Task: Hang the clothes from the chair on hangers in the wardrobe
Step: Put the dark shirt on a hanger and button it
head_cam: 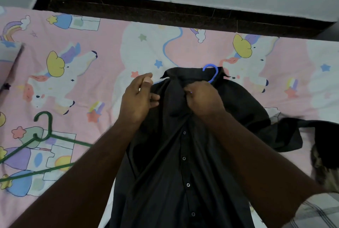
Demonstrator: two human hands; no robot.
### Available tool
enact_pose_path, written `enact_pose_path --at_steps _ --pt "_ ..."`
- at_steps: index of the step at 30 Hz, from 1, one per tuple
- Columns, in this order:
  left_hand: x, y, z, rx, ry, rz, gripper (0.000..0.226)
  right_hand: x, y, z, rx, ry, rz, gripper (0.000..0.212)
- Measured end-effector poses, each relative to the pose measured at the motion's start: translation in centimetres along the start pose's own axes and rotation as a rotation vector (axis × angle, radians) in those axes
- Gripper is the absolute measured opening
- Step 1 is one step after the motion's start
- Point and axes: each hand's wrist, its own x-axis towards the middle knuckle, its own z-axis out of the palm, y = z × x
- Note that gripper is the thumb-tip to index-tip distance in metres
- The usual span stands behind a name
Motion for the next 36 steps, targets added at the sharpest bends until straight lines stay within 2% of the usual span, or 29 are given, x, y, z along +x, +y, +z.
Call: enact_pose_path --at_steps 3,5,8,10,13,16,20,23,27,28,30,32,34,36 --pt "0.6 -2.1 -0.8 0.196 0.056 -0.011 0.019 -1.1 2.5 -2.6 0.052 0.138 0.174 0.022" --pt "1.0 -3.7 -1.1 0.372 0.035 -0.035 0.019 -1.8 4.9 -3.8 0.071 0.193 0.338 0.025" --pt "0.8 -5.3 -0.3 0.644 -0.092 -0.011 0.023 -2.8 8.2 -3.8 0.109 0.149 0.522 0.028" --pt "0.6 -5.8 0.9 0.708 -0.140 0.016 0.028 -3.4 9.7 -3.1 0.105 0.073 0.568 0.030" --pt "0.4 -6.6 3.1 0.721 -0.259 0.045 0.039 -4.5 10.6 -1.6 0.015 -0.039 0.556 0.036" --pt "0.2 -8.4 5.4 0.810 -0.435 0.080 0.039 -5.5 10.8 -0.5 -0.101 -0.166 0.533 0.045" --pt "-0.3 -10.4 7.7 0.917 -0.580 0.005 0.050 -6.8 10.5 0.9 -0.194 -0.207 0.462 0.036" --pt "-0.8 -10.8 7.9 0.878 -0.508 -0.038 0.046 -8.5 10.3 1.7 -0.208 -0.215 0.440 0.033" --pt "-3.3 -11.3 7.2 0.750 -0.230 -0.001 0.037 -10.1 8.1 2.2 -0.151 0.005 0.390 0.026" --pt "-4.1 -11.6 7.2 0.748 -0.208 -0.003 0.038 -10.4 7.1 2.6 -0.145 -0.012 0.371 0.028" --pt "-5.4 -12.2 7.1 0.778 -0.240 -0.042 0.044 -11.2 5.5 4.0 -0.169 -0.145 0.329 0.037" --pt "-6.1 -12.7 6.9 0.840 -0.289 -0.063 0.042 -12.2 4.6 5.2 -0.141 -0.236 0.291 0.030" --pt "-6.5 -12.8 6.5 0.930 -0.327 -0.057 0.034 -13.8 4.8 5.5 -0.094 -0.305 0.342 0.023" --pt "-7.0 -12.7 5.9 1.014 -0.362 -0.058 0.031 -16.0 5.1 5.2 -0.111 -0.381 0.389 0.029"
